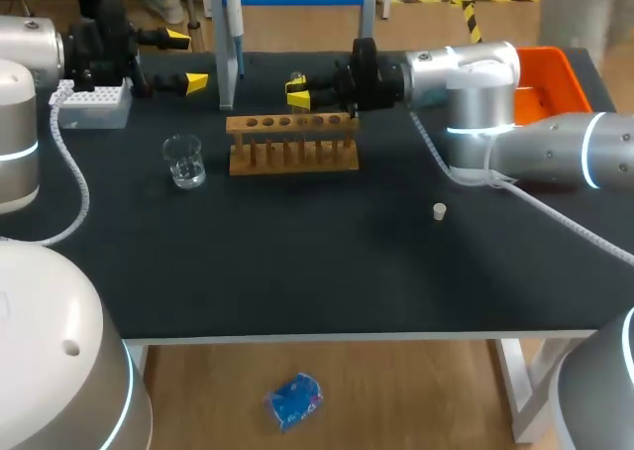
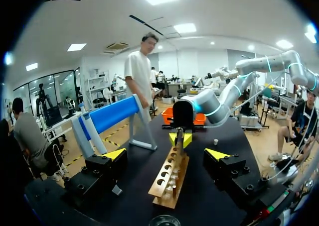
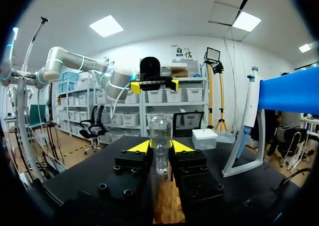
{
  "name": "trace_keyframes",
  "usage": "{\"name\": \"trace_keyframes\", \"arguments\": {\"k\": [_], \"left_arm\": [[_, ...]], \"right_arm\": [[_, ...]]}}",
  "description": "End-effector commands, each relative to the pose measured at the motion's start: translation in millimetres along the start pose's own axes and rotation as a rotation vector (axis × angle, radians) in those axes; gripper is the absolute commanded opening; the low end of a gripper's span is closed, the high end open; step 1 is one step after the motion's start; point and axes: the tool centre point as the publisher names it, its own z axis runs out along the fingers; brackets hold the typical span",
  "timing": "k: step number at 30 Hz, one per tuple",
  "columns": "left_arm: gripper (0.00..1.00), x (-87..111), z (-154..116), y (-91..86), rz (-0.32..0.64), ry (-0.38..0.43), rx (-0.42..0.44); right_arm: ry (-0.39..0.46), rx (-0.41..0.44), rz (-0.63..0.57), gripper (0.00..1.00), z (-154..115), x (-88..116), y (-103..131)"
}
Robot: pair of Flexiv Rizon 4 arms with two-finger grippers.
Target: Invert the test tube, pick up the pipette, mount the tip to pipette, aspirate from beaker and dispense into the tube, eject the tip, return the pipette, and cap with the stopper.
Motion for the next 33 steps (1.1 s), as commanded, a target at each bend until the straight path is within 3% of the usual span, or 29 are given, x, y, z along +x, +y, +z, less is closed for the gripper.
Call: {"name": "trace_keyframes", "arguments": {"k": [1,33], "left_arm": [[1.00,-0.4,-1.1,-0.5,-0.001,0.004,-0.003],[1.00,-0.4,-1.1,-0.5,-0.001,0.004,-0.003]], "right_arm": [[0.002,-0.002,0.001,0.00,-1.3,-0.6,0.2],[-0.019,-0.035,0.003,0.00,-6.2,4.5,43.8]]}}
